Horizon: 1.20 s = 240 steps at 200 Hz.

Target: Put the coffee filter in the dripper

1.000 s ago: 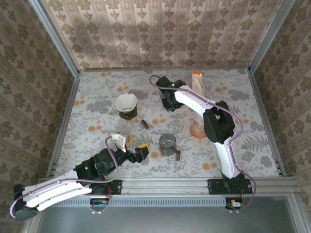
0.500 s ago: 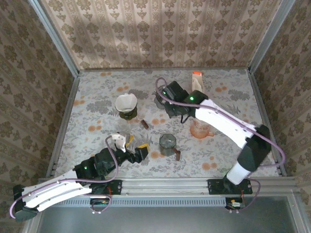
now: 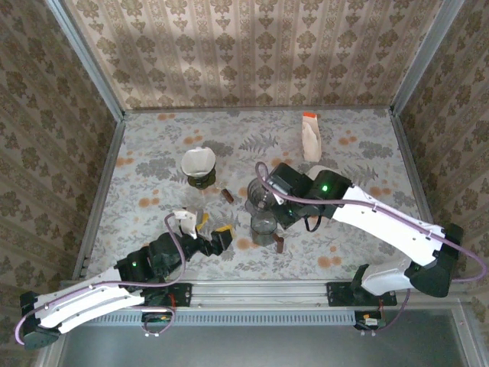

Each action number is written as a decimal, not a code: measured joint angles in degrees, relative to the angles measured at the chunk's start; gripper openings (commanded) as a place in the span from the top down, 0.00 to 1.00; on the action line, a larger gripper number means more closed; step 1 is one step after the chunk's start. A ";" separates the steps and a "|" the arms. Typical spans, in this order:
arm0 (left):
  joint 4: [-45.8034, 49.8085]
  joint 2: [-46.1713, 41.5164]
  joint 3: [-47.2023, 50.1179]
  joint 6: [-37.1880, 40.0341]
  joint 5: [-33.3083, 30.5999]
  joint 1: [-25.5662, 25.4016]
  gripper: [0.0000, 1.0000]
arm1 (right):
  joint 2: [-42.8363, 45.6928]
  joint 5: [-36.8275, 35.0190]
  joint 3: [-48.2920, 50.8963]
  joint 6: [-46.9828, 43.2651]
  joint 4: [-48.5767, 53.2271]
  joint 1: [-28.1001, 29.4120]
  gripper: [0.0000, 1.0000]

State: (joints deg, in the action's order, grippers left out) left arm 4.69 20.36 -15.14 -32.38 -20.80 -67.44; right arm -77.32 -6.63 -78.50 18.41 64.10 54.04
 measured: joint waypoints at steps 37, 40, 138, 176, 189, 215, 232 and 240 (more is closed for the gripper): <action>0.00 0.57 0.00 -0.33 0.00 0.11 0.00 | -1.33 0.92 0.92 0.90 2.27 2.21 0.85; 0.00 0.61 0.00 -0.39 0.00 0.11 0.00 | -1.46 0.92 1.03 0.96 2.27 2.29 0.85; 0.00 0.63 0.00 -0.70 0.02 0.42 0.00 | -4.72 0.24 2.93 1.53 1.86 2.93 0.85; 0.00 0.63 0.00 -0.70 0.07 0.42 0.00 | -4.92 -0.61 2.93 1.70 1.84 3.19 0.81; 0.00 0.63 0.00 -0.72 0.11 0.42 0.00 | -5.05 -0.63 2.93 1.75 1.86 3.30 0.78; 0.00 0.63 0.00 -0.96 0.24 0.42 0.00 | -5.25 -0.68 2.93 2.49 1.86 4.09 0.67; 0.00 0.63 0.00 -1.07 0.26 0.48 0.00 | -5.25 -0.66 2.93 3.04 1.75 4.66 0.53; -0.02 0.63 0.00 -1.09 0.26 0.55 0.00 | -5.25 -0.63 2.93 3.26 1.64 4.81 0.48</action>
State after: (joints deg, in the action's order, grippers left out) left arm 4.67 20.99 -15.14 -33.47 -20.53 -66.89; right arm -82.56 -7.27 -75.57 21.67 65.73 58.85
